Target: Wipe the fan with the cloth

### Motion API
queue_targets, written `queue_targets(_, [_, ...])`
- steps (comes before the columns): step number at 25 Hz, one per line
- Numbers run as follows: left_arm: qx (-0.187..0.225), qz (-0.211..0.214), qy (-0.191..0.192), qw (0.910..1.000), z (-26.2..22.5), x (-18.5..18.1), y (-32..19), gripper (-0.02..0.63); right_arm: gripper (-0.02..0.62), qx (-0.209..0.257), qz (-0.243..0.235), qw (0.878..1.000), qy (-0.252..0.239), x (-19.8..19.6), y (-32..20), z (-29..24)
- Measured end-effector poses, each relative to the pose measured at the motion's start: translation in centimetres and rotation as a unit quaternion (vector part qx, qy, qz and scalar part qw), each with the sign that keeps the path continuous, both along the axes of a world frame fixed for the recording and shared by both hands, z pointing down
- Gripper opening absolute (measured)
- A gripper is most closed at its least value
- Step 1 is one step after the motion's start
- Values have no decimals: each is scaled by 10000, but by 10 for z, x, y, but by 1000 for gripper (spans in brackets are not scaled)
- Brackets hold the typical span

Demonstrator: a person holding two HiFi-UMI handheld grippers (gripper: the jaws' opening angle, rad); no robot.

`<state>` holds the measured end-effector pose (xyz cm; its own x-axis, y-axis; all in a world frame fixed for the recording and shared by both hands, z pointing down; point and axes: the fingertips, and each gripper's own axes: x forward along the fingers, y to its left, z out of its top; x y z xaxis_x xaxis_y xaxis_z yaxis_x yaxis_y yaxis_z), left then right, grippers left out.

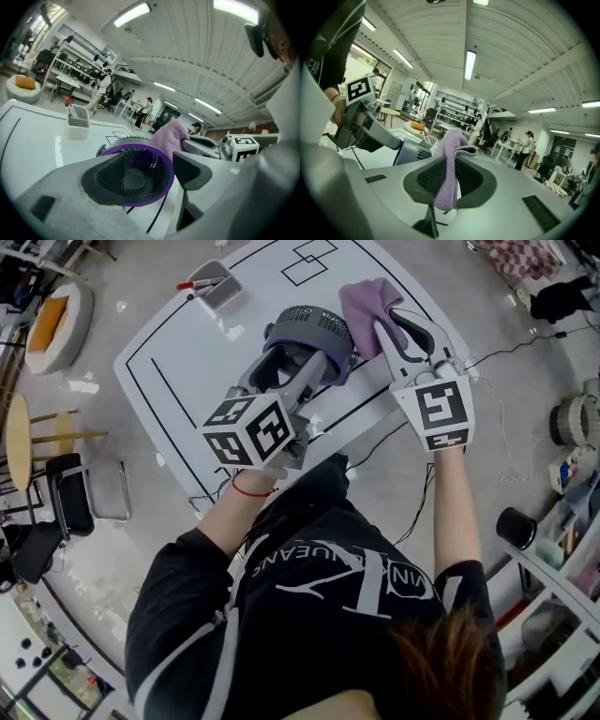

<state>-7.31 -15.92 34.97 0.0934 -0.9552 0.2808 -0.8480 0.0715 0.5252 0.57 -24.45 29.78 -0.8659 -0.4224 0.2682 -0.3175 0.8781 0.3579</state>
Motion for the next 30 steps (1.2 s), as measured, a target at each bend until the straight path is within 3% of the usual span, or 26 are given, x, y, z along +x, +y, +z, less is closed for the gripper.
queue_targets(6, [46,-800,466,9957,-9,-14,-4,296,58,62,-891,9960,67,-42,-5,-12])
queue_targets(11, [-19,-1286,1106,9855,-9,-14,-3,293,58,205,-1537,9877,178,-73,7,-23])
queue_targets(13, [-84,-1470,840,9855,-11,-20,0,288,58,202,-1753,9841,206,-83,13,-27])
queue_targets(16, [-163,-1706,32,9852,-14,-24,2,298,59,220,-2156,9758,288,-97,19,-27])
queue_targets(20, [-258,-1997,-860,9757,-22,-14,-5,283,58,229,-2854,9569,484,-120,24,-21])
queue_targets(23, [-359,-2223,-1088,9682,-24,-6,-8,259,60,296,-3358,9371,907,-138,39,-11])
queue_targets(27, [-416,-2709,-1182,9544,-29,-6,-3,255,58,268,-3985,9015,1667,-149,60,10])
queue_targets(30, [-440,-3089,-1130,9433,-27,-7,1,261,55,28,-4278,8849,1841,-147,67,20])
